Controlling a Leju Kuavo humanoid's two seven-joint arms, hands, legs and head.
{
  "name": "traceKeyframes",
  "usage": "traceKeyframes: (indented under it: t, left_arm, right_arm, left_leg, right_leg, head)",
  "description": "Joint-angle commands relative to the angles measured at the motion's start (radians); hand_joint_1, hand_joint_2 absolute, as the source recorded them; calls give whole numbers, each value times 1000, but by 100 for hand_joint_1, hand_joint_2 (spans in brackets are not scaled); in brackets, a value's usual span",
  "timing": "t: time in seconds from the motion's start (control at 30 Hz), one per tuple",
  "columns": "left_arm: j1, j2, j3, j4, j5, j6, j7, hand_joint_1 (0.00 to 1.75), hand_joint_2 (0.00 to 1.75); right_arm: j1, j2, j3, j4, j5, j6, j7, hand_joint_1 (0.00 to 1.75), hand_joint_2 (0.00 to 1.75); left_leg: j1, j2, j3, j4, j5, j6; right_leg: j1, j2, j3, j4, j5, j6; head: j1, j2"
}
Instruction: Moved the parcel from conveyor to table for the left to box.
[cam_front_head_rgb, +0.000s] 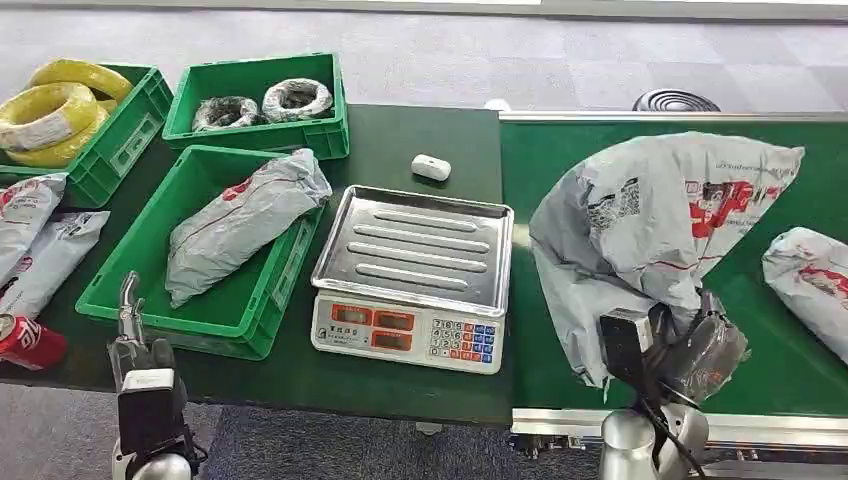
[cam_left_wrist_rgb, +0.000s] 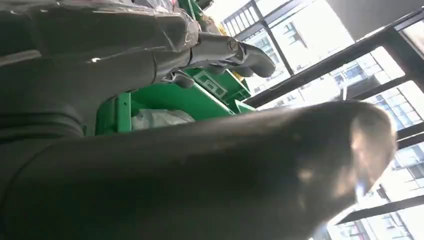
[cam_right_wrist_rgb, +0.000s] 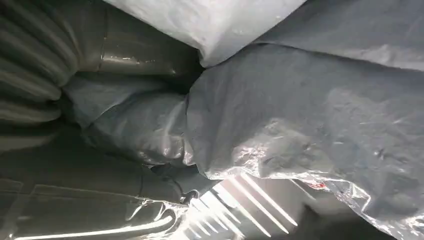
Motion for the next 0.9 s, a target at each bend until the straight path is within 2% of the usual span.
traceKeyframes:
  t: [0.03,0.13,0.17,0.2,0.23,0.3,0.33,0.4,0.47,0.57,0.67,0.73,0.9]
  left_arm:
    - [-61,-2,-43,96,1,15,7,0,0]
    - [-35,2,-51,74,-1,20,8,0,0]
    - [-29,7,-58,69,-2,30,21,0,0]
    - [-21,10,-61,58,-2,30,21,0,0]
    - [-17,12,-64,51,0,28,22,0,0]
    - [-33,15,-83,66,1,11,23,0,0]
    - [-55,11,-84,90,-1,1,14,0,0]
    - [-79,15,-100,115,1,0,16,0,0]
    - [-93,15,-102,127,3,0,18,0,0]
    - [-97,15,-100,127,4,0,19,0,0]
    - [-92,15,-93,104,1,5,29,0,0]
    - [-92,17,-89,96,-2,6,35,0,0]
    - [-91,14,-77,86,-10,-1,49,0,0]
  right_arm:
    - [-161,-5,93,-63,16,6,3,173,175]
    - [-181,-5,155,-42,48,6,64,173,175]
    - [-187,-5,160,-26,38,6,64,173,175]
    - [-211,-5,186,-4,73,6,117,175,175]
    - [-231,-5,201,19,98,6,148,168,175]
    - [-347,-7,202,172,212,6,202,173,175]
    - [-388,-102,353,219,233,6,370,169,175]
    - [-489,-73,280,327,294,6,315,171,175]
    - [-531,-72,284,372,314,6,324,175,175]
    - [-543,-69,286,381,322,6,330,169,175]
    - [-562,-51,308,438,280,6,291,173,175]
    - [-563,-45,328,456,288,6,293,171,175]
    - [-562,-39,357,482,271,6,288,171,175]
  left_leg:
    - [-1,3,-2,0,1,0]
    - [-1,5,-1,0,0,0]
    - [-1,9,0,0,0,0]
    - [-1,5,0,0,0,0]
    - [-1,6,0,-1,0,0]
    - [-1,6,0,0,0,0]
    - [-1,9,0,0,0,0]
    - [-1,9,-2,1,0,0]
    - [-1,6,-2,1,1,0]
    - [0,4,-1,0,2,0]
    - [0,2,-1,0,2,0]
    - [0,6,-1,0,1,0]
    - [0,3,-2,0,1,-1]
  right_leg:
    - [-1,-1,-2,1,1,0]
    - [-1,1,-1,1,1,0]
    - [-1,2,-2,1,1,0]
    - [-1,2,-1,1,1,0]
    - [-1,1,-1,1,1,0]
    - [0,3,-1,1,1,0]
    - [-1,5,-3,2,2,0]
    - [0,5,-4,2,3,0]
    - [-1,4,-4,2,2,0]
    - [0,1,-2,1,2,0]
    - [0,0,-1,1,2,0]
    - [0,2,-2,1,2,0]
    - [0,0,-3,2,2,0]
  head:
    - [0,0]
    - [1,0]
    - [0,0]
    - [0,0]
    - [0,0]
    - [0,0]
    - [0,0]
    - [0,0]
    - [0,0]
    - [0,0]
    - [0,0]
    - [0,0]
    - [0,0]
